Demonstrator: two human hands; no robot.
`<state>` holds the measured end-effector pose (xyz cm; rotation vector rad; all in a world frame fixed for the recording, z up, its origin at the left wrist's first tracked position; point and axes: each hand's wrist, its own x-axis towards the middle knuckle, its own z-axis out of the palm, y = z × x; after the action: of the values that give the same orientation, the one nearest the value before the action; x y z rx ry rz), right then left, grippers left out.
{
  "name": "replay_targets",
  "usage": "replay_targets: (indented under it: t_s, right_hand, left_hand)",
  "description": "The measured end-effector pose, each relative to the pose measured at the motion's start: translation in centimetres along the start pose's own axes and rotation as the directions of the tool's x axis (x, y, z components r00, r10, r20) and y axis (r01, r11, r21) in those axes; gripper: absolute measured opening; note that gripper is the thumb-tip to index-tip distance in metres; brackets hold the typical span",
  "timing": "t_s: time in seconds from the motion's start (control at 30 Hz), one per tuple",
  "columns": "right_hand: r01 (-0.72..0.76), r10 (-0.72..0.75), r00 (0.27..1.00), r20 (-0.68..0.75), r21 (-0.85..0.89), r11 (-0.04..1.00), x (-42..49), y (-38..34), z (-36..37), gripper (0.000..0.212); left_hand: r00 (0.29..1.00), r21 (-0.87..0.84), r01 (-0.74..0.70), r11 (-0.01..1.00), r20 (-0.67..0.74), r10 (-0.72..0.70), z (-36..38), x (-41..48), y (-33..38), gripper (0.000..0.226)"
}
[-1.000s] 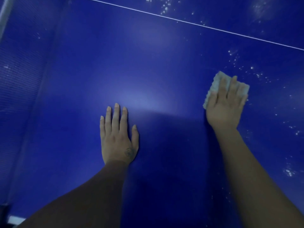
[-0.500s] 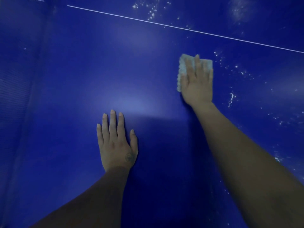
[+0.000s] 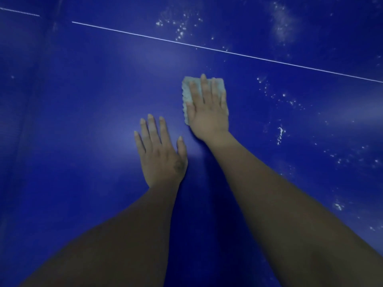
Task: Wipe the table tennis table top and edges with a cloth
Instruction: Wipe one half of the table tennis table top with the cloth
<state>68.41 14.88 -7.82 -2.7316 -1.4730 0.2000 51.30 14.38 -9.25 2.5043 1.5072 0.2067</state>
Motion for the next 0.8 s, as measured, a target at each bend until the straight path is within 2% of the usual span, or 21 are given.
replay_targets:
  t_s: [0.13,0.2,0.37,0.43,0.5,0.57,0.7,0.8]
  right_hand:
    - [0.097,-0.097,0.995,-0.009,-0.018,0.995,5.9,-0.6,0.2,0.063]
    - [0.074,-0.074,0.997,-0.014,-0.002,0.997,7.6,1.4,0.0,0.063]
    - [-0.187,0.187,0.981,-0.059,0.007,0.982,6.8,11.3,-0.5,0.066]
    - [-0.282,0.284,0.957,-0.061,0.042,0.959,5.1,12.8,-0.9,0.068]
    - [-0.32,0.321,0.943,-0.084,0.027,0.947,4.2,11.6,-0.9,0.066]
    - [-0.264,0.262,0.959,-0.106,-0.007,0.964,4.6,8.6,-0.3,0.064]
    - [-0.039,0.04,0.995,-0.094,0.01,0.999,8.0,1.3,0.0,0.063]
    - [0.04,-0.039,0.999,-0.026,0.025,0.999,10.0,0.2,-0.1,0.064]
  left_hand:
    - [1.0,0.038,0.002,0.999,-0.028,-0.001,0.3,-0.2,0.0,0.073]
    - [1.0,0.055,0.01,0.998,-0.022,-0.009,0.2,-0.1,0.2,0.073]
    - [1.0,0.058,0.027,0.998,-0.007,-0.026,0.0,-0.1,0.4,0.074]
    - [0.999,0.058,0.034,0.998,-0.005,-0.034,0.1,0.0,0.5,0.074]
    - [0.999,0.063,0.039,0.997,-0.015,-0.038,0.1,0.1,0.6,0.074]
    - [0.999,0.057,0.035,0.998,-0.026,-0.033,0.1,0.1,0.6,0.074]
    - [0.998,0.045,0.029,0.999,-0.061,-0.027,0.1,0.1,0.6,0.073]
    - [0.997,0.048,0.03,0.998,-0.067,-0.026,0.2,0.0,0.6,0.073]
